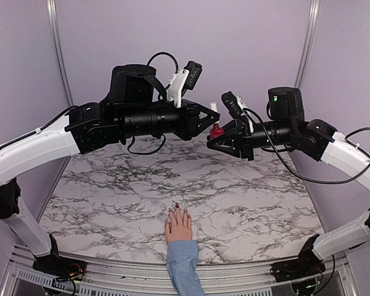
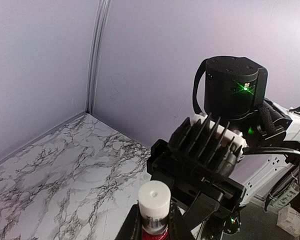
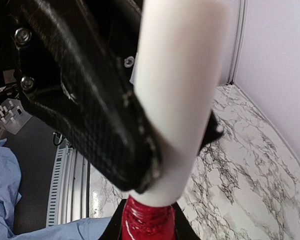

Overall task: Paint the nails
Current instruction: Paint the nail with the hand.

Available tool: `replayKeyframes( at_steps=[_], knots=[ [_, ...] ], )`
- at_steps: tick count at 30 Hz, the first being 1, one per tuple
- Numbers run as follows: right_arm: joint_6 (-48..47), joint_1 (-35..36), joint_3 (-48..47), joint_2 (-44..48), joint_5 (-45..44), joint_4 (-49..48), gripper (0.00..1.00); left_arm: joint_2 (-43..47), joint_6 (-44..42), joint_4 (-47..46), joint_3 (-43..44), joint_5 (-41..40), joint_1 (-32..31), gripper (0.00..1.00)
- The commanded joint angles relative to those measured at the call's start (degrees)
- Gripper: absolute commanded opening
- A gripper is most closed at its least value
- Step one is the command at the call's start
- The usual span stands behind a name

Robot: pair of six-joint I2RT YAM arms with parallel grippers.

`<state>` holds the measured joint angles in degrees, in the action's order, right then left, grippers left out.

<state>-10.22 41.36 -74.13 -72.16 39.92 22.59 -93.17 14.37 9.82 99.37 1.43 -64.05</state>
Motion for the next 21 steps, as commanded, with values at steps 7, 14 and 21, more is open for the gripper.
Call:
replayKeyframes(
  at_steps=[7,14,21],
  knots=[
    [-0.33,0.62,-0.84,-0.35,-0.61,-0.53,0.00,2.17,0.48,0.37,2.41,-0.25,0.77,0.00],
    [-0.20,0.61,-0.30,-0.35,-0.99,-0.74,0.00,3.54,1.26,-0.22,1.82,-0.27,1.37,0.00],
    [0.10,0.57,0.07,-0.44,-0.77,-1.32,0.00,4.92,1.47,-0.42,1.07,-0.95,1.64,0.00]
  ],
)
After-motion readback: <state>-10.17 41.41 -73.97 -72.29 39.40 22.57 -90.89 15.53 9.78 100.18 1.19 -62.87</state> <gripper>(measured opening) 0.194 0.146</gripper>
